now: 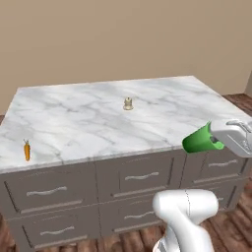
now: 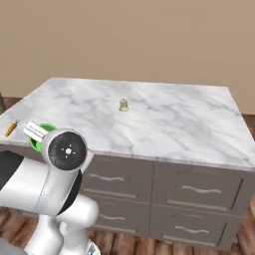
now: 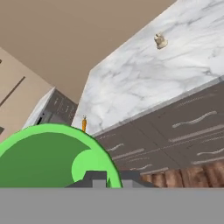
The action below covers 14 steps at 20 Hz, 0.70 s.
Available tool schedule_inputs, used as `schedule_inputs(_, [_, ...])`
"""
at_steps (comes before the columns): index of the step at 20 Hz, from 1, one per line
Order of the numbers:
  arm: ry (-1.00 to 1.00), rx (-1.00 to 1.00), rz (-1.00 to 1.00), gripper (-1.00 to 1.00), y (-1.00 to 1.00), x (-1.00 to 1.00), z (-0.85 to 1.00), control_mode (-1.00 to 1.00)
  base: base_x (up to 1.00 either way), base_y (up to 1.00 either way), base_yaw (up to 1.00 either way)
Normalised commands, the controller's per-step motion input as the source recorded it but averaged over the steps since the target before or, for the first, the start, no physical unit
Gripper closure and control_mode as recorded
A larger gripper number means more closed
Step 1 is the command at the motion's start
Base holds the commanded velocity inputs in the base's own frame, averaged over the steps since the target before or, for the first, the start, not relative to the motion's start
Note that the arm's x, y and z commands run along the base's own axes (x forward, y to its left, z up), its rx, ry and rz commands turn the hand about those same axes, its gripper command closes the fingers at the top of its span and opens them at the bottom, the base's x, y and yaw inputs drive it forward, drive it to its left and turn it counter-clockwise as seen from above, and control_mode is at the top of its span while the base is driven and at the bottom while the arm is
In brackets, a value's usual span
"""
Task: Open the cabinet directly in front. Then move the wine and the cup to the dining counter with the candle on it.
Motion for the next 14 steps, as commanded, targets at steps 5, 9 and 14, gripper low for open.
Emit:
schedule_inputs(5, [0.00,0.00,0.00,1.00,0.00,0.00,0.00,1.00,0.00,-1.00,0.17])
schedule_inputs(9, [0.00,0.00,0.00,1.00,0.00,0.00,0.00,1.00,0.03,-0.27,0.07])
schedule_inputs(14, [0.00,0.00,0.00,1.00,0.00,0.00,0.00,1.00,0.47,0.00,0.01])
